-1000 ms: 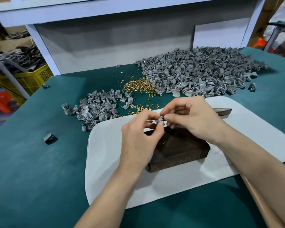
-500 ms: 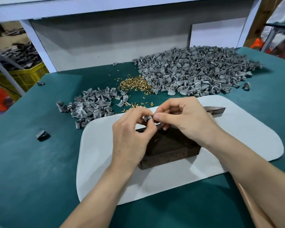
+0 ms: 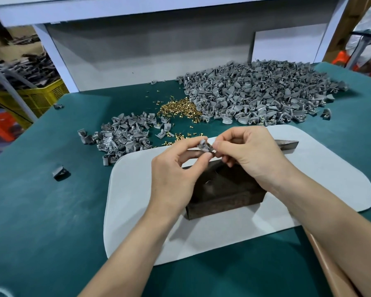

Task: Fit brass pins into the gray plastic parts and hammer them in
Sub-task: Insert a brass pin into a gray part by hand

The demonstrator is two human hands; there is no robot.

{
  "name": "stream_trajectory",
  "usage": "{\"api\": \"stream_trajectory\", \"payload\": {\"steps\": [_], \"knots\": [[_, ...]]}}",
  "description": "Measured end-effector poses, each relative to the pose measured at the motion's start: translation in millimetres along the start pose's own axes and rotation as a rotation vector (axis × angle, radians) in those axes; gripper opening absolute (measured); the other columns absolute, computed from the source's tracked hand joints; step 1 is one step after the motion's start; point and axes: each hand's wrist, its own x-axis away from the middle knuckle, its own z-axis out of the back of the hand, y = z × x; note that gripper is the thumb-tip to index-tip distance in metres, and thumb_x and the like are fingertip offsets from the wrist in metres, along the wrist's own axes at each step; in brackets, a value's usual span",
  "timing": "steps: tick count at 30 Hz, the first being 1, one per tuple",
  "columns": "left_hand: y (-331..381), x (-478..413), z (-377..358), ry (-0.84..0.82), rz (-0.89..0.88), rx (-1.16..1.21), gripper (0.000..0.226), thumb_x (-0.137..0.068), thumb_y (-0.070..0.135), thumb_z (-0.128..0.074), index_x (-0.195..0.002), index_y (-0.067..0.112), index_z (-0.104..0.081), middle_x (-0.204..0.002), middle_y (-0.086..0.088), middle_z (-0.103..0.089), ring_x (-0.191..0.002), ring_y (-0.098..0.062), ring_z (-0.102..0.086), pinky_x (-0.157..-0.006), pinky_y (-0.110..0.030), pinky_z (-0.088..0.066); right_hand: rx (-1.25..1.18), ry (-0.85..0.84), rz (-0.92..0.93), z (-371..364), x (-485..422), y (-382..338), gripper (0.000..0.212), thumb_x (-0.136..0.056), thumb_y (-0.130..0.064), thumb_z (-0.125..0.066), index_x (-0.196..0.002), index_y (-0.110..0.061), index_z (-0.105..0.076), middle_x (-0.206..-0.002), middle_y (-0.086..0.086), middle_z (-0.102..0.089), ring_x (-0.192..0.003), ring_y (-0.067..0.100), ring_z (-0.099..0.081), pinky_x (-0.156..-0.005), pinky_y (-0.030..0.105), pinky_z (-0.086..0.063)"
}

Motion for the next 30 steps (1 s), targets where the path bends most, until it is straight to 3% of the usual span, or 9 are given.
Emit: {"api": "stream_trajectory", "payload": {"steps": [2,5,11,20,30], "knots": [[0.8,-1.0,0.1,-0.022,0.044,0.066,0.037,-0.081,0.001,-0.070,-0.105,0.029,-0.066,-0.100,0.000,-0.072,-0.087,-0.007,-0.070,-0.083,-0.023,-0.053,0.030,-0.010,0.007,1.2,-0.7,-0.2,0.020,-0.083,0.000,-0.065,-0.066,-0.010,-0.064,-0.049,-0.004,-0.060,-0.043,0.003,-0.049,-0.042,0.014,-0.041],[1.7,-1.7,0.8,-0.012,0.048,0.130,0.042,-0.082,0.001,-0.068,-0.111,0.031,-0.062,-0.094,0.005,-0.071,-0.086,-0.003,-0.068,-0.081,-0.015,-0.051,0.040,-0.023,0.022,0.8,-0.2,-0.8,0.019,-0.082,-0.001,-0.066,-0.066,-0.010,-0.063,-0.049,-0.004,-0.060,-0.043,0.003,-0.049,-0.042,0.014,-0.041],[4.0,-2.9,0.2,0.005,0.090,0.217,0.024,-0.083,0.002,-0.067,-0.096,0.022,-0.066,-0.085,0.004,-0.071,-0.087,-0.008,-0.068,-0.076,-0.012,-0.048,0.027,-0.021,0.045,-0.5,1.4,-0.5,0.018,-0.082,-0.001,-0.066,-0.067,-0.010,-0.064,-0.051,-0.003,-0.061,-0.044,0.003,-0.049,-0.043,0.014,-0.041],[3.0,-3.9,1.9,-0.033,0.094,0.302,0.021,-0.085,0.002,-0.065,-0.098,0.018,-0.068,-0.090,-0.002,-0.075,-0.089,-0.018,-0.071,-0.084,-0.023,-0.054,0.015,0.013,0.069,-0.2,1.4,0.5,0.020,-0.083,-0.005,-0.067,-0.066,-0.016,-0.064,-0.050,-0.005,-0.060,-0.044,0.003,-0.047,-0.043,0.014,-0.041],[1.6,-3.7,1.4,-0.047,0.089,0.360,0.019,-0.083,0.002,-0.067,-0.094,0.018,-0.067,-0.083,0.001,-0.075,-0.085,-0.016,-0.072,-0.074,-0.017,-0.052,-0.008,0.026,0.089,-1.6,2.7,-0.5,0.018,-0.084,-0.002,-0.065,-0.069,-0.012,-0.063,-0.049,-0.006,-0.058,-0.044,0.004,-0.046,-0.043,0.014,-0.040]]}}
